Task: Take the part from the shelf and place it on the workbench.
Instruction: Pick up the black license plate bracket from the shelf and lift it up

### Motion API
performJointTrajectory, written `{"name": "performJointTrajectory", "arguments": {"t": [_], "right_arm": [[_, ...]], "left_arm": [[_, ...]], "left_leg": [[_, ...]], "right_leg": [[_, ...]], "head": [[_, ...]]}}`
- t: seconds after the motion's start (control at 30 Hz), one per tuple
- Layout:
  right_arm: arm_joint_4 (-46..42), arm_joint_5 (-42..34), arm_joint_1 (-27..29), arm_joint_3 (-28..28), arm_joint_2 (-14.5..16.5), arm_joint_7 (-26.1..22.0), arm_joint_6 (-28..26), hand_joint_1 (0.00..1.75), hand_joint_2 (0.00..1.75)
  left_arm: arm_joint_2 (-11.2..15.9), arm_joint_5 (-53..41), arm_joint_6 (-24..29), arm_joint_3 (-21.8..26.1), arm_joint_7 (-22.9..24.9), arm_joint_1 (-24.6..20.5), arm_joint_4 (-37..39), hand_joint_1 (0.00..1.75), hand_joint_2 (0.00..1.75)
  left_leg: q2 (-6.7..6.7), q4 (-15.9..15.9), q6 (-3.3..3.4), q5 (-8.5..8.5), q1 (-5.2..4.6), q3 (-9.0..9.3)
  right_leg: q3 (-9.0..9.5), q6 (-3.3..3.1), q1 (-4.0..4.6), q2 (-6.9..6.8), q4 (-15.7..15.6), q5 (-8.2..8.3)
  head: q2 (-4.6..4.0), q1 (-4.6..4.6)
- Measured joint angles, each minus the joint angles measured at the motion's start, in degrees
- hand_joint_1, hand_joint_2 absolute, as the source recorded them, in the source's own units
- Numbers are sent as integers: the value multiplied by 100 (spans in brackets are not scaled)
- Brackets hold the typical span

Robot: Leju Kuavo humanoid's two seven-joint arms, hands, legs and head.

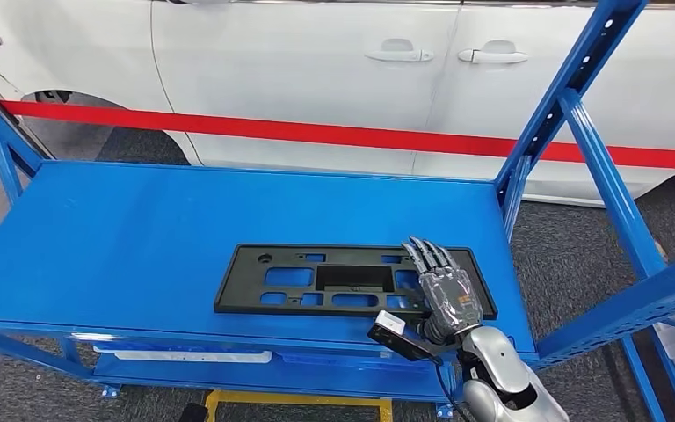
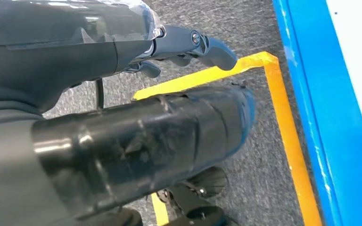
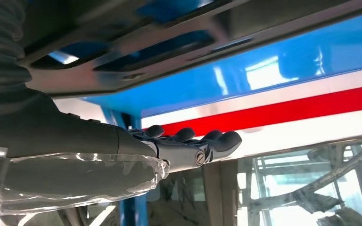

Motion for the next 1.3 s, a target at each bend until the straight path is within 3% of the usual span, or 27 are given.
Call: {"name": "performJointTrajectory", "arguments": {"t": [0.07,0.13,0.17,0.2,0.23,0.3,0.37,0.43,0.53,0.6,0.67,0.7,0.73,0.8,0.87,0.9,1.0,1.03,1.07,1.13,1.17,1.2,1.23,1.3], "right_arm": [[20,0,-13,-9,7,1,-9,0,175],[50,0,-18,-20,7,1,-16,0,175],[68,0,-16,-23,7,1,-17,0,175],[85,0,-13,-25,7,0,-18,0,175],[98,0,-13,-26,7,0,-19,0,175],[111,0,-21,-31,7,0,-23,0,175],[117,0,-31,-33,8,0,-32,0,175],[125,0,-34,-34,9,1,-42,0,175],[131,2,-41,-35,18,0,-47,0,175],[137,17,-53,-35,34,0,-47,0,175],[166,63,-63,-35,55,0,-52,0,175],[192,90,-70,-35,67,0,-60,0,175],[228,121,-87,-35,81,-1,-74,0,175],[326,178,-150,-38,120,-4,-130,0,175],[446,223,-224,-50,156,-14,-198,0,175],[509,236,-257,-59,169,-23,-226,0,175],[716,279,-366,-87,201,-64,-266,2,175],[787,301,-406,-91,211,-83,-267,17,175],[871,329,-457,-93,224,-108,-267,49,175],[1075,390,-572,-94,265,-169,-268,116,175],[1185,413,-628,-94,292,-200,-274,136,175],[1284,425,-673,-94,321,-228,-283,140,175],[1369,430,-709,-94,349,-255,-297,143,175],[1486,432,-767,-94,396,-290,-345,149,175]], "left_arm": [[-1,1,1,0,-1,-9,0,0,0],[-1,2,1,0,-2,-11,0,0,0],[-1,2,0,0,-2,-9,0,0,0],[-1,1,-1,0,-1,-6,0,0,0],[-1,1,-1,0,-1,-5,0,0,0],[-2,0,-1,0,-1,-6,0,0,0],[-2,0,-1,0,-2,-11,0,0,0],[-2,0,-2,0,-2,-11,0,0,0],[-3,0,-5,0,-2,-13,0,0,0],[-3,-2,-9,-1,-2,-15,0,0,0],[-3,-9,-14,-1,0,-9,0,0,0],[-3,-14,-16,-1,3,-4,0,0,0],[-3,-19,-20,-1,9,-1,0,0,0],[-2,-40,-27,-4,24,-7,0,0,0],[-1,-68,-32,-17,35,-28,0,0,0],[-1,-79,-33,-29,38,-37,0,0,0],[-1,-107,-42,-57,50,-41,0,0,0],[-2,-117,-45,-67,54,-45,0,0,0],[-2,-125,-51,-81,58,-52,0,0,0],[-4,-138,-64,-117,76,-63,0,0,0],[-4,-148,-71,-128,88,-64,0,0,0],[-5,-157,-75,-134,98,-63,0,0,0],[-5,-165,-77,-137,103,-63,0,0,0],[-10,-177,-80,-140,105,-64,0,0,0]], "left_leg": [[5,-49,65,33,25,17],[7,-52,86,38,24,10],[7,-49,87,37,22,6],[7,-45,85,36,22,5],[5,-40,79,31,24,7],[0,-19,52,11,29,22],[-3,15,4,-11,11,15],[-3,19,-53,-13,1,2],[1,117,-147,-109,17,-31],[3,635,-182,-426,28,-257],[4,1402,-206,-764,32,-613],[4,1630,-213,-810,33,-721],[5,1645,-213,-744,33,-729],[6,1022,-184,-359,33,-425],[5,302,-138,-101,19,-82],[4,132,-117,-69,11,-9],[3,42,-38,-41,14,7],[6,14,-1,-16,24,16],[9,-14,33,7,35,21],[16,-29,65,28,39,11],[18,-26,67,30,38,0],[20,-20,67,30,36,-5],[19,-14,65,28,36,-7],[13,7,50,19,37,0]], "right_leg": [[-144,57,-16,-1,332,-227],[-484,101,-39,-2,1052,-586],[-647,119,-52,-3,1378,-696],[-732,131,-64,-3,1535,-699],[-700,136,-76,-4,1455,-582],[-362,127,-98,-6,737,-179],[-70,93,-80,-4,117,35],[-32,44,-42,5,7,33],[-14,-75,-67,2,-44,69],[-3,-145,-78,-16,-73,88],[-15,-172,-65,-26,-67,89],[-17,-174,-59,-27,-62,88],[-18,-175,-55,-23,-54,86],[-15,-163,-53,-7,-29,75],[-30,-123,-28,10,9,57],[-41,-96,-18,14,20,56],[-52,0,-15,18,17,68],[-73,31,-21,15,69,21],[-141,59,-31,12,223,-90],[-433,105,-52,5,853,-453],[-609,123,-59,5,1224,-612],[-730,137,-64,3,1481,-681],[-759,143,-68,2,1546,-639],[-494,130,-77,-1,1024,-280]], "head": [[-1,2],[-1,3],[-2,2],[-1,2],[-1,3],[0,4],[1,2],[1,0],[-1,-1],[-1,-1],[0,-1],[-1,-1],[-1,-1],[-1,-1],[0,1],[1,1],[0,1],[-1,2],[-1,2],[-1,4],[-1,3],[-1,3],[0,3],[-1,4]]}}
